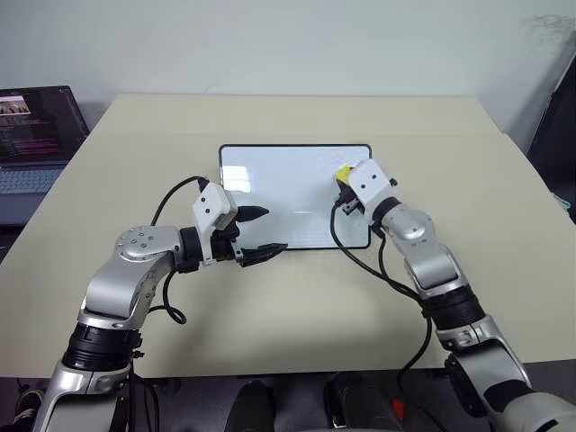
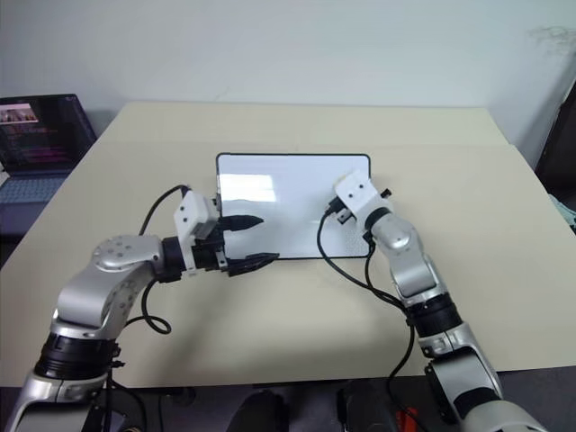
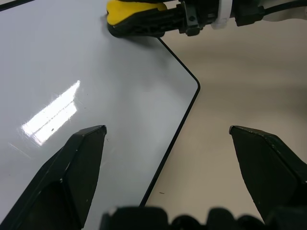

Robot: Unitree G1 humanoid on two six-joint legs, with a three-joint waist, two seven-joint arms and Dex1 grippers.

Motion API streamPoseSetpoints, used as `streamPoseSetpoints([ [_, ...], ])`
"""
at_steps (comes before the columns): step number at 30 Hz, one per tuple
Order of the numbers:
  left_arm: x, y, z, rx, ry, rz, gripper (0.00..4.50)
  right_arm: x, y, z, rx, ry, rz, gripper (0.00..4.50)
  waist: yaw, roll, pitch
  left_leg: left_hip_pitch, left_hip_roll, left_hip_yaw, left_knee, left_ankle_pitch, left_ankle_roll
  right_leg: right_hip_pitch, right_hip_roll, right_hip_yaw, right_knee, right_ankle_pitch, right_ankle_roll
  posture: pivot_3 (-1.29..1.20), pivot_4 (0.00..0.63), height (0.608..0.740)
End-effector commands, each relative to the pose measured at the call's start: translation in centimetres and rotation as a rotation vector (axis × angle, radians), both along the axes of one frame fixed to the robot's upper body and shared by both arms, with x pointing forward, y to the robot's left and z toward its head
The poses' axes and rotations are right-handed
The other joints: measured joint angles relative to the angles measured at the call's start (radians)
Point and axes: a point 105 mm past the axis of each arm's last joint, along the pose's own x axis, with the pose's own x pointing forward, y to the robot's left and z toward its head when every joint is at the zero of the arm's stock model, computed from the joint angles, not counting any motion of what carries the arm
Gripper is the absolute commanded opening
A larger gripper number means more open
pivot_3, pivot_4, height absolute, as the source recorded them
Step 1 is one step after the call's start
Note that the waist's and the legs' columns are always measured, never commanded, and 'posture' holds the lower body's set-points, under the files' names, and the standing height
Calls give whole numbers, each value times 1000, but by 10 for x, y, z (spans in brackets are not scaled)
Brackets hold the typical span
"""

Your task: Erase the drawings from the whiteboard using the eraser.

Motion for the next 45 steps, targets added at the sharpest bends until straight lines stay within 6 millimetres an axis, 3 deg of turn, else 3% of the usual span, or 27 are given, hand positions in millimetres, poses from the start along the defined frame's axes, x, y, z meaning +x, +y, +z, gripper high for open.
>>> streamPoseSetpoints([
  [1, -2, -1, 11, -9, -46, -7, 4500, -14, -5, -43, -54, 198, 29, 1123, 0, 0, 0, 0, 0, 0, 0, 0, 0, 0, 0, 0, 0, 0, 0, 0, 150, 740],
  [7, -1, -3, 11, -12, -46, -13, 4500, -23, -7, -46, -62, 226, 48, 1123, -3, 0, 0, 3, 0, 0, 0, 0, 0, 1, 0, 0, 1, -1, 1, 0, 150, 740],
  [13, -1, -5, 12, -14, -49, -22, 4500, -14, -7, -7, 68, 98, -1, 1123, -2, 0, 0, 2, 0, 1, 1, 0, 0, 1, 0, 0, 1, -1, 1, 0, 150, 740],
  [18, -6, -11, 12, -21, -54, -38, 4500, -35, -11, -7, 174, 162, 12, 1123, 4, 1, 0, -2, 0, -1, 0, 0, 0, -1, 0, -1, 0, 0, 1, 0, 150, 740],
  [25, -9, -38, 16, -37, -63, -156, 4500, -74, -42, -12, 307, 232, -35, 1122, 23, 2, 1, -6, -1, -1, -1, -1, -1, -2, -1, -2, -6, 0, 0, 0, 150, 740],
  [28, -10, -51, 18, -40, -62, -227, 4500, -80, -61, -18, 320, 249, -115, 1122, 23, 2, 1, -6, -1, -1, -1, -1, -1, -2, -1, -2, -6, 0, 0, 0, 150, 740],
  [33, -7, -79, 23, -35, -84, -350, 4500, -81, -88, -28, 357, 257, -235, 1122, 21, 2, 2, -5, -2, 0, -1, -1, -1, -1, 0, -2, -6, -2, 4, 0, 150, 740],
  [37, -4, -106, 31, -30, -120, -460, 4500, -71, -124, -42, 359, 246, -418, 1122, 23, 2, 2, -5, -4, 1, -1, -1, -1, -1, 1, -2, -6, -2, 4, 0, 150, 740],
  [45, -5, -132, 32, -25, -144, -551, 4500, -59, -144, -48, 406, 220, -507, 1122, 18, 3, 2, -5, -4, 3, -1, -1, -1, -1, 3, 0, -5, 0, 0, 0, 150, 740],
])
